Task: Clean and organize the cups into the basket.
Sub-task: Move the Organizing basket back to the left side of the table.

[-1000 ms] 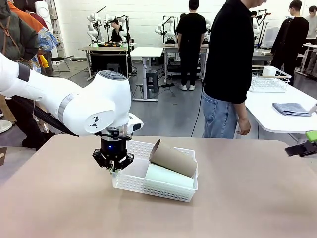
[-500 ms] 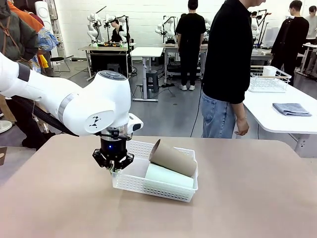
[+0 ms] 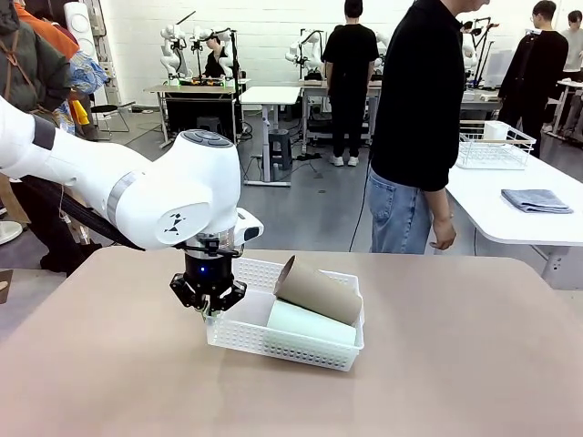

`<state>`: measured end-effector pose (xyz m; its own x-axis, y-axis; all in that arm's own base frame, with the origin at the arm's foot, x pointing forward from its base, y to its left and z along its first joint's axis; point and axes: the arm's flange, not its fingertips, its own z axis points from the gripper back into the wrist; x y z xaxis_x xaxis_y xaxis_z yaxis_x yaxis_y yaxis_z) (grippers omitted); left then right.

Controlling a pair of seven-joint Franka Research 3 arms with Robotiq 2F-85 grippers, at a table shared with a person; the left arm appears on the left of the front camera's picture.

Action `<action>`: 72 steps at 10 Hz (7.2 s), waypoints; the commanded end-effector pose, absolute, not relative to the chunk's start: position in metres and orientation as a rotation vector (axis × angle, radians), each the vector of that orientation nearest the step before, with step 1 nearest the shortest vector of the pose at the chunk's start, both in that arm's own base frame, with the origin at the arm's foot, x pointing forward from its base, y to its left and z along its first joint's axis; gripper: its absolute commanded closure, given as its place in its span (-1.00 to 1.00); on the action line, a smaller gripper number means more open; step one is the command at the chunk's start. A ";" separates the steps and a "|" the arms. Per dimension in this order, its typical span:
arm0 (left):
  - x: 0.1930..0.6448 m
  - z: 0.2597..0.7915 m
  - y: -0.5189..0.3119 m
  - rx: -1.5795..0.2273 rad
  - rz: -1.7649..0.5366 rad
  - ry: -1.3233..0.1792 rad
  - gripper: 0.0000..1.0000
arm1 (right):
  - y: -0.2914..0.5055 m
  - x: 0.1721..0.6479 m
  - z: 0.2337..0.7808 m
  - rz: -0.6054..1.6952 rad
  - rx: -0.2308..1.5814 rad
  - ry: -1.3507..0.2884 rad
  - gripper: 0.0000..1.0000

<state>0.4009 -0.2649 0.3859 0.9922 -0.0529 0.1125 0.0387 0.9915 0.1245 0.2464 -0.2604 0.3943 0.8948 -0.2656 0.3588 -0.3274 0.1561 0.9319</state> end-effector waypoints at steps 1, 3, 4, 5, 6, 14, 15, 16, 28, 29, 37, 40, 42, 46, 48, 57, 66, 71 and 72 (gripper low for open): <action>0.401 0.387 -0.263 0.127 -0.051 -0.126 1.00 | -0.285 0.228 0.406 0.064 1.416 -0.519 -1.00; 0.401 0.387 -0.263 0.127 -0.051 -0.126 1.00 | -0.309 0.222 0.402 0.105 1.413 -0.570 -1.00; 0.401 0.387 -0.263 0.127 -0.051 -0.126 1.00 | -0.286 0.223 0.409 0.039 1.407 -0.523 -1.00; 0.401 0.387 -0.263 0.127 -0.051 -0.126 1.00 | -0.286 0.223 0.409 0.039 1.407 -0.523 -1.00; 0.401 0.387 -0.263 0.127 -0.051 -0.126 1.00 | -0.286 0.223 0.409 0.039 1.407 -0.523 -1.00; 0.413 0.337 -0.131 0.082 0.000 -0.079 0.89 | -0.286 0.223 0.409 0.039 1.407 -0.523 -1.00; 0.412 0.334 -0.099 0.057 0.044 -0.087 0.89 | -0.286 0.223 0.409 0.039 1.407 -0.523 -1.00; 0.409 0.333 -0.070 0.072 0.078 -0.103 0.89 | -0.286 0.223 0.409 0.039 1.407 -0.523 -1.00; 0.413 0.374 0.047 0.238 0.102 -0.184 0.89 | -0.286 0.223 0.409 0.039 1.407 -0.523 -1.00; 0.420 0.376 0.043 0.262 0.080 -0.179 0.89 | -0.286 0.223 0.409 0.039 1.407 -0.523 -1.00; 0.469 0.374 0.022 0.243 0.018 -0.143 -0.29 | -0.286 0.223 0.409 0.039 1.407 -0.523 -1.00; 0.470 0.375 0.019 0.247 0.029 -0.138 -1.00 | -0.286 0.223 0.409 0.039 1.407 -0.523 -1.00; 0.470 0.374 0.020 0.244 0.035 -0.138 -0.92 | -0.286 0.223 0.409 0.039 1.407 -0.523 -1.00; 0.464 0.373 0.023 0.223 0.050 -0.142 -1.00 | -0.286 0.223 0.409 0.039 1.407 -0.523 -1.00; 0.457 0.380 0.018 0.182 0.067 -0.168 -1.00 | -0.286 0.223 0.409 0.039 1.407 -0.523 -1.00; 0.292 0.434 -0.008 0.100 0.060 -0.325 -1.00 | -0.286 0.223 0.409 0.039 1.407 -0.523 -1.00; 0.368 0.508 0.034 -0.339 -0.035 -0.176 -1.00 | -0.286 0.223 0.409 0.039 1.407 -0.523 -1.00; 0.364 0.523 0.165 -0.875 -0.147 -0.273 -1.00 | -0.286 0.223 0.409 0.039 1.407 -0.523 -1.00; 0.367 0.517 0.195 -0.935 -0.102 -0.306 -1.00 | -0.286 0.223 0.409 0.039 1.407 -0.523 -1.00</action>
